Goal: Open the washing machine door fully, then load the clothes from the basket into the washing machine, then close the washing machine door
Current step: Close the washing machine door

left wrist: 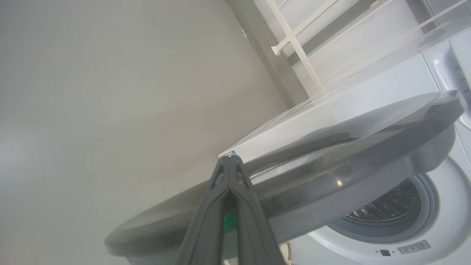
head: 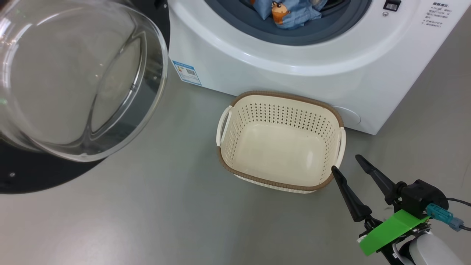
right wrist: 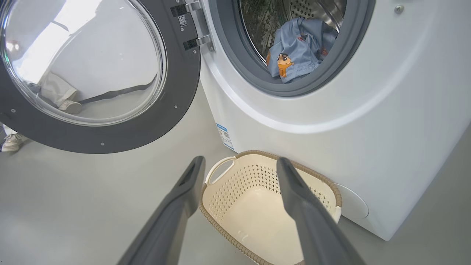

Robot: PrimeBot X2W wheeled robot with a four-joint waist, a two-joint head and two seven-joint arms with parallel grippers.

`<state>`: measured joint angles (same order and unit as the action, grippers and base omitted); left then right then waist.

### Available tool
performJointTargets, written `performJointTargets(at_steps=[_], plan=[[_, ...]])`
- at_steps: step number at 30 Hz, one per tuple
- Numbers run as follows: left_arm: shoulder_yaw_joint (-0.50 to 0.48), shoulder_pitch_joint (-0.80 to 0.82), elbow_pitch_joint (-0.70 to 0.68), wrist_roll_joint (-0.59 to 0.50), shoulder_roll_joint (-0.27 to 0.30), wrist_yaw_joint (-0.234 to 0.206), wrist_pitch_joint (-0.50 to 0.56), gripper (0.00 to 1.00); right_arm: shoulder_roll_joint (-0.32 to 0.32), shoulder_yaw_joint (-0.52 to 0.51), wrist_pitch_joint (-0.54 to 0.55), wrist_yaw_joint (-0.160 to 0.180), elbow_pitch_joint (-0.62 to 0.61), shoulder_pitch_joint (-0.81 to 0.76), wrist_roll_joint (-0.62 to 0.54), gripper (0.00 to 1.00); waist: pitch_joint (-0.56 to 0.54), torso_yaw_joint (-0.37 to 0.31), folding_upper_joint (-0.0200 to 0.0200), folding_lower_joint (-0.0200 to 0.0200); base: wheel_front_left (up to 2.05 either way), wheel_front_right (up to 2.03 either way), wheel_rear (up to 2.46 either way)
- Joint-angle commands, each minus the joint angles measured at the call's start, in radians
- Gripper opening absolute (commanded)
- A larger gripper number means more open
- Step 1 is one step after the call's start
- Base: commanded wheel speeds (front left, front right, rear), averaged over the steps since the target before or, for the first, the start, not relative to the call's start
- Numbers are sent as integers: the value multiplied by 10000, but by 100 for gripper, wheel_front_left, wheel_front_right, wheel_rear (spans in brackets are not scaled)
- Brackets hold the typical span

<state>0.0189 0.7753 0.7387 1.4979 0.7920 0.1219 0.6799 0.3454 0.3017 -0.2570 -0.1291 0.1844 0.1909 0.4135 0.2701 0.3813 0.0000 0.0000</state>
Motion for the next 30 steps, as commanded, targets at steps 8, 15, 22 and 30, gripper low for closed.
performJointTargets(at_steps=[8,15,22,30], plan=[[81,-345,-1007,290,161,88,602,0,-77,105,-48,-16,-173,-38,-60,100,-275,23,0,0,0,0,0],[130,-575,-1585,481,122,88,840,0,-110,66,-48,-16,-189,-55,-49,100,-408,5,0,0,0,0,0],[86,-991,-2405,870,73,88,1323,0,-181,-18,-48,-16,-195,-172,-31,100,-621,-45,0,0,0,0,0],[180,-1467,-3946,1212,-50,88,2151,0,-288,-158,-48,-16,-208,-364,-24,100,-932,-152,0,0,0,0,0]])
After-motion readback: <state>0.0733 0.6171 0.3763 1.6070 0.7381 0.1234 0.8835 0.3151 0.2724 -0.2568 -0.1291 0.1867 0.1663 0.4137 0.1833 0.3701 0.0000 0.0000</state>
